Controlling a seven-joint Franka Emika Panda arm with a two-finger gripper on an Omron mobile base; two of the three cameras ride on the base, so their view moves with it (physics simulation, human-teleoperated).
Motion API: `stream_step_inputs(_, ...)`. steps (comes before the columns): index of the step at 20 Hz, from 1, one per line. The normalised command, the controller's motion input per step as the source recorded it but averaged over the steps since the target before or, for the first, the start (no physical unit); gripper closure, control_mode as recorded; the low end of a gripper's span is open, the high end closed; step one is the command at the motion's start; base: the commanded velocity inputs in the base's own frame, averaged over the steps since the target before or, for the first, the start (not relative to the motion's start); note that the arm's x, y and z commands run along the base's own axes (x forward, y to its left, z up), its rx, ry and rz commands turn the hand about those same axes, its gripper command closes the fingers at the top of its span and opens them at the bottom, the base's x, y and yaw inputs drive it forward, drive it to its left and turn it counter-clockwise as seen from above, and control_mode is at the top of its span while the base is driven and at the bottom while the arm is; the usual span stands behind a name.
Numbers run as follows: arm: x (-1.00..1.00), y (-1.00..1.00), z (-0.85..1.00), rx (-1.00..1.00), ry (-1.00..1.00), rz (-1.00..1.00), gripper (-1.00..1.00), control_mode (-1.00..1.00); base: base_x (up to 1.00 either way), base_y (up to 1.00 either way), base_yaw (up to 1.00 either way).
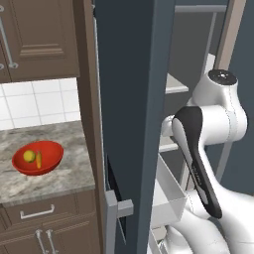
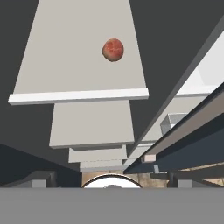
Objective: Take the lemon, peach, and carrot from the freezer and place them in the bowl on the counter.
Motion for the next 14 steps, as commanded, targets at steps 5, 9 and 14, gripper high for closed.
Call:
stream_step_inputs(5, 0.00, 0.00, 0.00, 0.00, 0.00, 0.00, -1.00, 1.00, 0.00, 0.00, 0.00)
stream_step_inputs(9, 0.06, 0.00, -0.14, 0.00, -0.02, 0.00, -1.00, -1.00, 0.00, 0.00, 0.00)
stream_step_inputs(14, 0.44, 0.00, -0.46, 0.01, -0.07, 0.01, -1.00, -1.00, 0.00, 0.00, 0.00)
